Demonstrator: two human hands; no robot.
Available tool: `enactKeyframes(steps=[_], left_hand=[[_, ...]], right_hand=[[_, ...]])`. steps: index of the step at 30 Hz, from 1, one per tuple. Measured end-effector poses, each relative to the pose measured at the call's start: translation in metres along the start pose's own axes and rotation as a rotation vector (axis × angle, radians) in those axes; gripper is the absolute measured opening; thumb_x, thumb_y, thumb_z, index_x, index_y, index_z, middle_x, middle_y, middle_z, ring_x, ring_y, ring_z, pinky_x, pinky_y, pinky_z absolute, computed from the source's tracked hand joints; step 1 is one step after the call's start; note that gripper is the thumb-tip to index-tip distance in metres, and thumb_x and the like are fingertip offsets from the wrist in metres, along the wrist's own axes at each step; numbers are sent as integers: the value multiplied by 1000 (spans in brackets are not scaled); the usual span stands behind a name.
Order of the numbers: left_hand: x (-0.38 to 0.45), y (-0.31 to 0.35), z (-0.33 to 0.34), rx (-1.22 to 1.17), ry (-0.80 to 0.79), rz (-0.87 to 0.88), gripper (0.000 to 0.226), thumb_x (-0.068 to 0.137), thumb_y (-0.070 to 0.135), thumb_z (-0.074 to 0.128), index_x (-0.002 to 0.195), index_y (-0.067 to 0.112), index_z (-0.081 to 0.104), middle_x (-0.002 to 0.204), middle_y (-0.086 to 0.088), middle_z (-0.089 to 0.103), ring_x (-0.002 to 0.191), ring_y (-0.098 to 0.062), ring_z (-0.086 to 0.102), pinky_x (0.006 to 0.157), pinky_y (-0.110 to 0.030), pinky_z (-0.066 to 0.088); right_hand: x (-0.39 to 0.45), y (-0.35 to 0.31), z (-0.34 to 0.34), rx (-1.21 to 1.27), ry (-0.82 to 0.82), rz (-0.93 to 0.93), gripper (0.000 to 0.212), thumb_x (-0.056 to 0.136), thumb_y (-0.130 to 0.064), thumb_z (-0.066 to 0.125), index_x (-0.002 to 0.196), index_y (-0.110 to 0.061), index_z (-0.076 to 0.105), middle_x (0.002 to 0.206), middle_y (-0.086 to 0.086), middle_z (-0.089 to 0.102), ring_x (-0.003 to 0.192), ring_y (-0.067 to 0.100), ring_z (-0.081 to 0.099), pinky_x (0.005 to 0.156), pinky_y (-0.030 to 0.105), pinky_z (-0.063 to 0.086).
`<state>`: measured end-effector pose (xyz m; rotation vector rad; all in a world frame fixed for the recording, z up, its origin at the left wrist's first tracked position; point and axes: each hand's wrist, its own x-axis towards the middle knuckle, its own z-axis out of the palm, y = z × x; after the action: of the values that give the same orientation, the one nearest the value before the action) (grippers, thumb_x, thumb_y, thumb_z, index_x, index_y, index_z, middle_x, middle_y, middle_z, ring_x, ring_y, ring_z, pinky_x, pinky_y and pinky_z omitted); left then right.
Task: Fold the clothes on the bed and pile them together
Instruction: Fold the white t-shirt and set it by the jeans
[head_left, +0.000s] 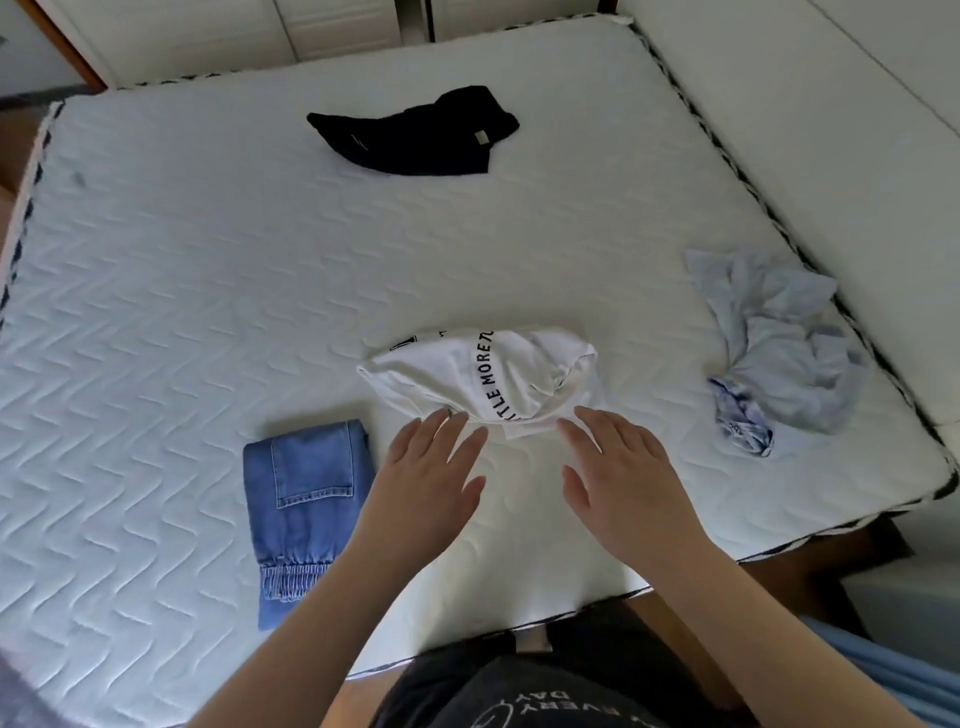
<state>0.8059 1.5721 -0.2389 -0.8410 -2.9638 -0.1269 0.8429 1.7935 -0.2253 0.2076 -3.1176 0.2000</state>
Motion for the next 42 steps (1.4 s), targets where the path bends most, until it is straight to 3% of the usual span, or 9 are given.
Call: enactKeyframes(steps=[8, 15, 21, 26, 29, 33, 36, 38, 42], left_hand=[[89, 18, 64, -44, -57, -48, 48, 77, 24, 78, 122, 10, 68, 128, -13, 64, 120, -33, 60, 102, -47, 46], [163, 40, 180, -137, -162, -17, 48, 83, 23, 69, 129, 10, 62, 133, -13, 60, 124, -32, 56, 104, -45, 46], [202, 38, 295, -120, -430, -42, 61, 100, 30, 42, 156, 20, 19, 162, -8, 20, 148, -28, 19, 119, -40, 17], [222, 38, 368, -93, -479, -47, 87, 94, 46, 53, 156, 30, -6, 165, -8, -7, 151, -29, 1, 120, -48, 15], [229, 37, 394, -23, -455, -76, 109, 84, 53, 65, 154, 30, -15, 163, -13, -17, 150, -36, 0, 113, -58, 25], [241, 33, 408, 56, -495, -133, 92, 89, 30, 63, 156, 25, 0, 161, -19, 5, 142, -43, 22, 103, -59, 39], [246, 33, 400, 51, -442, -151, 58, 94, 18, 51, 146, 23, 26, 146, -14, 34, 125, -38, 44, 92, -47, 48], [245, 30, 393, -7, -428, -180, 44, 96, 15, 45, 139, 22, 35, 138, -10, 44, 116, -34, 52, 85, -42, 50], [230, 24, 364, -243, -468, -281, 44, 96, 17, 48, 139, 21, 40, 125, -5, 57, 104, -31, 59, 77, -40, 51]], right_hand=[[80, 82, 50, 25, -84, -41, 48, 82, -22, 66, 127, -9, 60, 130, 11, 58, 116, 30, 58, 92, 43, 47], [132, 158, 147, 33, -194, -8, 50, 81, -22, 68, 128, -7, 59, 131, 13, 58, 113, 34, 59, 87, 43, 48], [152, 193, 247, 21, -361, 40, 60, 92, -32, 52, 146, -14, 36, 148, 7, 40, 129, 28, 43, 101, 40, 36], [160, 205, 320, 18, -426, 131, 77, 93, -40, 53, 155, -19, 12, 159, 8, 20, 140, 28, 31, 107, 40, 33], [159, 207, 347, 27, -431, 268, 93, 90, -46, 57, 155, -19, -3, 159, 13, 18, 139, 29, 32, 105, 39, 36], [165, 209, 362, 236, -392, 462, 104, 81, -42, 71, 156, -15, 3, 142, 13, 42, 125, 31, 45, 99, 38, 42], [174, 203, 366, 553, -297, 635, 75, 88, -25, 67, 150, -12, 27, 136, 12, 51, 122, 31, 51, 99, 39, 42], [178, 196, 364, 693, -275, 715, 50, 91, -16, 59, 138, -11, 44, 128, 10, 59, 115, 29, 56, 93, 36, 44], [170, 184, 348, 804, -307, 684, 27, 94, -18, 52, 120, -11, 57, 110, 8, 64, 101, 27, 59, 75, 28, 38]])
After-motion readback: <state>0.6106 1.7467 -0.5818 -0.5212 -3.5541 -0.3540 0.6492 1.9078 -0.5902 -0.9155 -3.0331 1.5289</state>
